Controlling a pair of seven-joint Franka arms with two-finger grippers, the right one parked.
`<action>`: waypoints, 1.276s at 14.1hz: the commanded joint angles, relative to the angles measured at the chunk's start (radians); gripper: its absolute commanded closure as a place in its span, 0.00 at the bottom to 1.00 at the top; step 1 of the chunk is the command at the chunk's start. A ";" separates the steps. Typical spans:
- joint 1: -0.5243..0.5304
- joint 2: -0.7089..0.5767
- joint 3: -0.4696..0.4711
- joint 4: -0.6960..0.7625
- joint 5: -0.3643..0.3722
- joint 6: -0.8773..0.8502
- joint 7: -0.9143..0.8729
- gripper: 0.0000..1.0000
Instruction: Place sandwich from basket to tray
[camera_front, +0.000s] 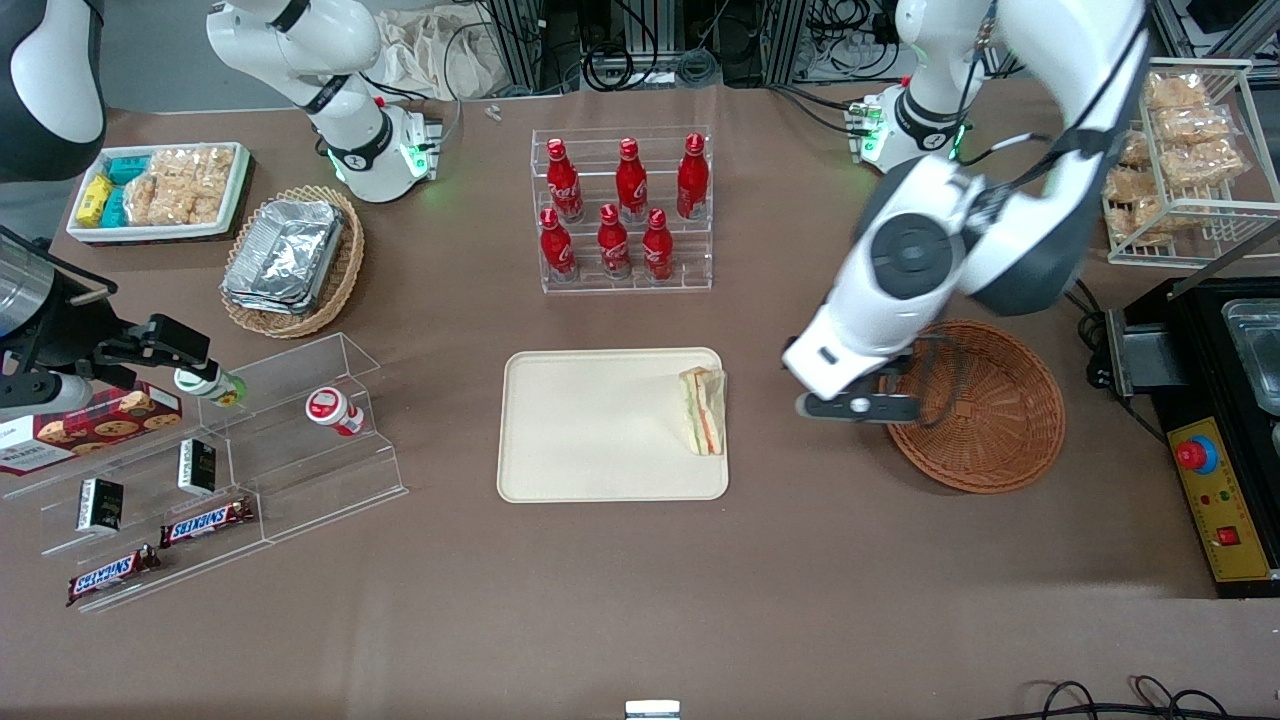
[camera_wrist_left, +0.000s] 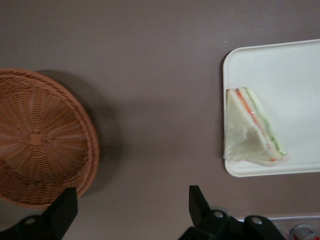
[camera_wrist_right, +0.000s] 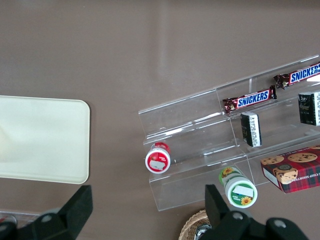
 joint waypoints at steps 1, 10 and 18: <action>0.110 -0.101 -0.008 -0.021 -0.063 -0.075 0.130 0.01; 0.290 -0.213 0.004 0.023 -0.057 -0.229 0.165 0.00; 0.319 -0.211 0.003 0.045 -0.044 -0.248 0.171 0.00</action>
